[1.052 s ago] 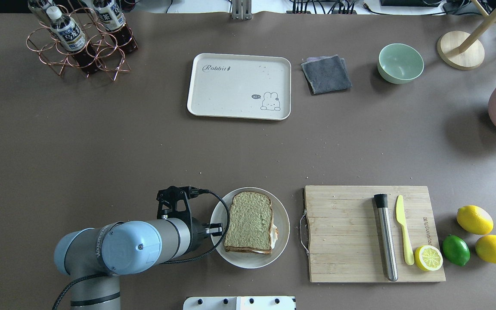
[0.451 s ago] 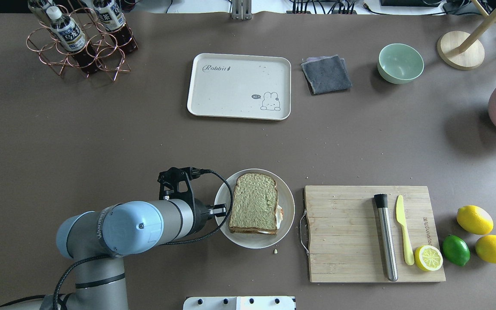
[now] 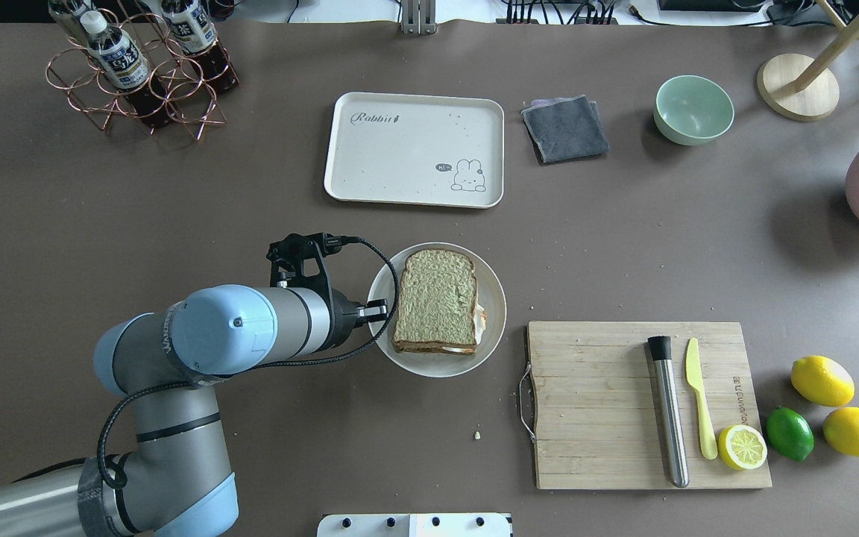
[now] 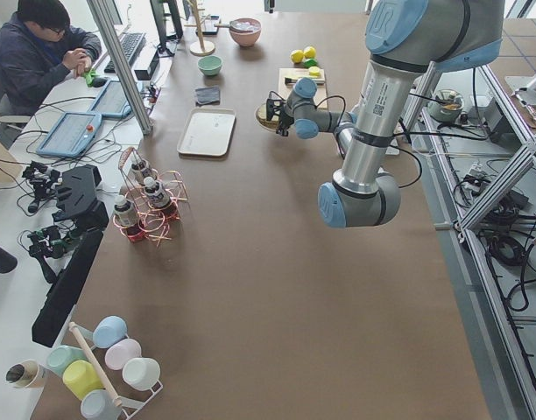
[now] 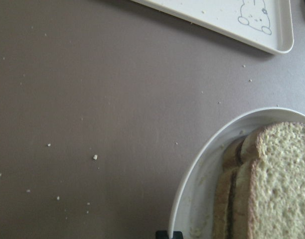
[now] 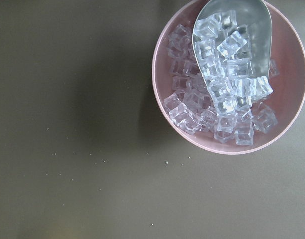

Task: Make sandwich and place on tray
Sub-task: 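Slide the plate with the sandwich toward the white tray with the left gripper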

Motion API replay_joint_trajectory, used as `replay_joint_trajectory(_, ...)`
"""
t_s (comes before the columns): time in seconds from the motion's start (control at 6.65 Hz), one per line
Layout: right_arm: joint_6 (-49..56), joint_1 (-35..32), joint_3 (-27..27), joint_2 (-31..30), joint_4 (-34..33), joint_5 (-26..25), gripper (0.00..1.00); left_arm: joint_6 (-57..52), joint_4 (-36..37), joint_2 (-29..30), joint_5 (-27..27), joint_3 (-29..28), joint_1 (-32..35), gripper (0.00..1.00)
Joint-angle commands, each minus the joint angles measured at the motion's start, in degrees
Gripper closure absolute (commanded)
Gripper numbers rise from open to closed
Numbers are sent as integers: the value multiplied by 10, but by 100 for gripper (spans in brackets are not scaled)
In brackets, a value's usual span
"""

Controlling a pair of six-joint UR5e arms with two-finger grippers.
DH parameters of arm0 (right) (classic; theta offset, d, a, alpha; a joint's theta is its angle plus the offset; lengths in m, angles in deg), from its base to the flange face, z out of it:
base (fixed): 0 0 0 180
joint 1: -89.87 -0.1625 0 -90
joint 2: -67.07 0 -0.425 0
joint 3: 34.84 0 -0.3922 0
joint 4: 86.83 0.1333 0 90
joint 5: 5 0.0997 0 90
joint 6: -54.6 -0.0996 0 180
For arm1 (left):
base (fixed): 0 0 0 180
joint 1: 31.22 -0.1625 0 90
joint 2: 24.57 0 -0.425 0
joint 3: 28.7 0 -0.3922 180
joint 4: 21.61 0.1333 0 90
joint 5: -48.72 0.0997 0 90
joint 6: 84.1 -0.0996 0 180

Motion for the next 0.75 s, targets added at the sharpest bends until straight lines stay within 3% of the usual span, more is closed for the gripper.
replay_joint_trajectory(0.0,16,-11,-26,-11,0,0,0,-30,-4,38,-46,-61,62,100)
replay_joint_trajectory(0.3,17,-22,-48,-21,0,-1,0,-60,-50,84,-111,-151,136,100)
replay_joint_trajectory(0.6,15,-22,-49,-20,1,-1,0,-88,-72,160,-132,-277,180,100)
